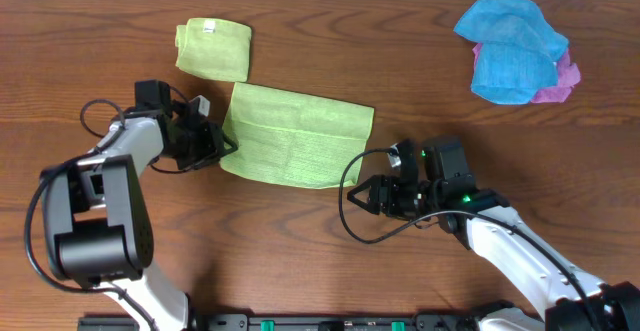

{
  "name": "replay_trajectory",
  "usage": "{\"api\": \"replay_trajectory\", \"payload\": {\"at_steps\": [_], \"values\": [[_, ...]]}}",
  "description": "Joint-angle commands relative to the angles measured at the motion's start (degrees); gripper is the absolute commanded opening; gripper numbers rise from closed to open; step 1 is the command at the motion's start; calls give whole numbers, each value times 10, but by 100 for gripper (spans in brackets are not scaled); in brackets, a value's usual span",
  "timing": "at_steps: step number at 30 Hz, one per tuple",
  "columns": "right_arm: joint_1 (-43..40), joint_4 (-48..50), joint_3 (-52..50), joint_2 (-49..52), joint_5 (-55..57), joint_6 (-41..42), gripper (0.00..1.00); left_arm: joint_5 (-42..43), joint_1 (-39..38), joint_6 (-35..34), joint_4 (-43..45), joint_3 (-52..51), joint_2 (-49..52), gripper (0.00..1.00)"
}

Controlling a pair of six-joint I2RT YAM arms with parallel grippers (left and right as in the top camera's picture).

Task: Fold the cloth
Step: 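Smooth the cloth flat, holding its near corners with both grippers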

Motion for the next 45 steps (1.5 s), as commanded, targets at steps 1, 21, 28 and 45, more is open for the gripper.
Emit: {"api": "replay_trajectory", "payload": {"at_steps": [1,21,28,45], "values": [[-3,1,-2,-7,9,8,64,-23,-3,6,-6,-13,30,7],[-3,113,-4,114,114,92,65,22,-3,18,-52,-13,30,6],[-3,158,-4,148,119,122,63,38,-3,35,-74,-13,30,6],[30,228,-4,216,144,151,41,48,-3,47,-82,-13,30,6]]}}
